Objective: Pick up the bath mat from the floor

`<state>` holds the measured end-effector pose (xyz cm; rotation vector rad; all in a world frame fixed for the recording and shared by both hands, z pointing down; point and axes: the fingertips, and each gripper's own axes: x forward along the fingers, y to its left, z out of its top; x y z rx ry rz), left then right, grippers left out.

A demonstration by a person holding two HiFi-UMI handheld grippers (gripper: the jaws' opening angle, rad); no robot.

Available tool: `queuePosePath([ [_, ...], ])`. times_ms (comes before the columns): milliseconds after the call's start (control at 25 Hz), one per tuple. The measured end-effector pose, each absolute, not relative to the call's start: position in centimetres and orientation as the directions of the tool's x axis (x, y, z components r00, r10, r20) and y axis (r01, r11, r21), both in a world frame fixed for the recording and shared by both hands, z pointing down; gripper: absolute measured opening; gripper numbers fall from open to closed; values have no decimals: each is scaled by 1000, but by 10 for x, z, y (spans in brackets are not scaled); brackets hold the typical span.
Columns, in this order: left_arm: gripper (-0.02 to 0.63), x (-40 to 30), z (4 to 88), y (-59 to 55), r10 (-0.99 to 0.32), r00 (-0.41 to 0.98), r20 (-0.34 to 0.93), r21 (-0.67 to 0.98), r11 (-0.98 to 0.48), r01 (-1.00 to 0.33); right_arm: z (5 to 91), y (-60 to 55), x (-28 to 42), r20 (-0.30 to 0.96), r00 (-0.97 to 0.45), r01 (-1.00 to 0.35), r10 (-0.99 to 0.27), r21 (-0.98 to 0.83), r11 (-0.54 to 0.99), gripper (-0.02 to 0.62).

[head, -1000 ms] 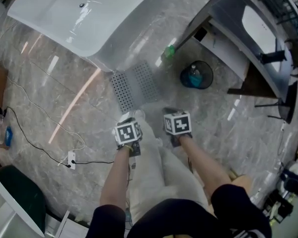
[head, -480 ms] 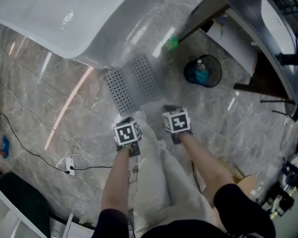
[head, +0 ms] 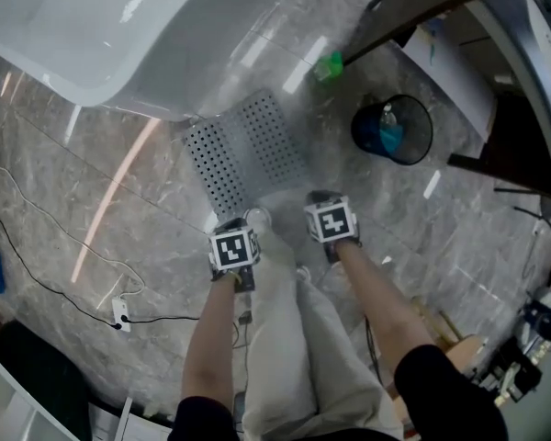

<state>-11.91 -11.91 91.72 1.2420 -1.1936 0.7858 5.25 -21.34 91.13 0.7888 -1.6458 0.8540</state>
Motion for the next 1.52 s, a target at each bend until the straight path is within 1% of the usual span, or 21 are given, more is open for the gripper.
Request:
queuePosePath([
  [120, 2, -117, 946, -121, -142, 244, 959, 269, 200, -942, 942, -214, 60, 978, -196, -824, -71, -125, 553, 15],
  [200, 2, -113, 964, -123, -134, 263, 955, 287, 210, -935, 963, -219, 62, 975, -207, -818, -76, -130, 560, 23],
  [240, 2, -112, 972, -124, -125, 270, 955, 292, 218, -931, 974, -220, 62, 973, -221, -817, -71, -145, 558, 41],
  [320, 2, -113, 989, -128, -120, 267, 956, 287, 216, -933, 997, -220, 60, 967, -250, -818, -50, -183, 546, 119],
  [360, 2, -115, 999, -132, -127, 256, 958, 278, 204, -939, 1008, -220, 59, 965, -258, -819, -44, -194, 541, 140],
  [440, 2, -121, 1018, -141, -153, 231, 961, 257, 181, -949, 1029, -222, 57, 963, -265, -817, -45, -199, 541, 175],
  [560, 2, -123, 1043, -142, -154, 224, 962, 251, 187, -950, 1057, -226, 55, 962, -268, -810, -54, -194, 554, 212],
  [680, 3, -119, 1067, -140, -144, 234, 962, 259, 190, -947, 1082, -234, 55, 963, -263, -792, -65, -177, 584, 235],
  [920, 3, -123, 1111, -147, -154, 225, 962, 250, 167, -954, 1128, -246, 59, 967, -245, -787, -68, -157, 596, 270],
  [1200, 3, -120, 1145, -153, -149, 251, 957, 275, 172, -946, 1172, -247, 62, 971, -233, -760, -42, -155, 631, 307],
  [1280, 3, -119, 1152, -156, -156, 261, 953, 285, 159, -945, 1182, -249, 62, 973, -226, -759, -42, -149, 633, 318],
  [1360, 3, -120, 1159, -157, -160, 260, 952, 282, 134, -950, 1190, -252, 62, 973, -228, -760, -45, -149, 633, 348],
  [1520, 3, -123, 1161, -170, -197, 241, 950, 260, 74, -963, 1206, -250, 61, 972, -234, -750, -2, -179, 637, 385],
])
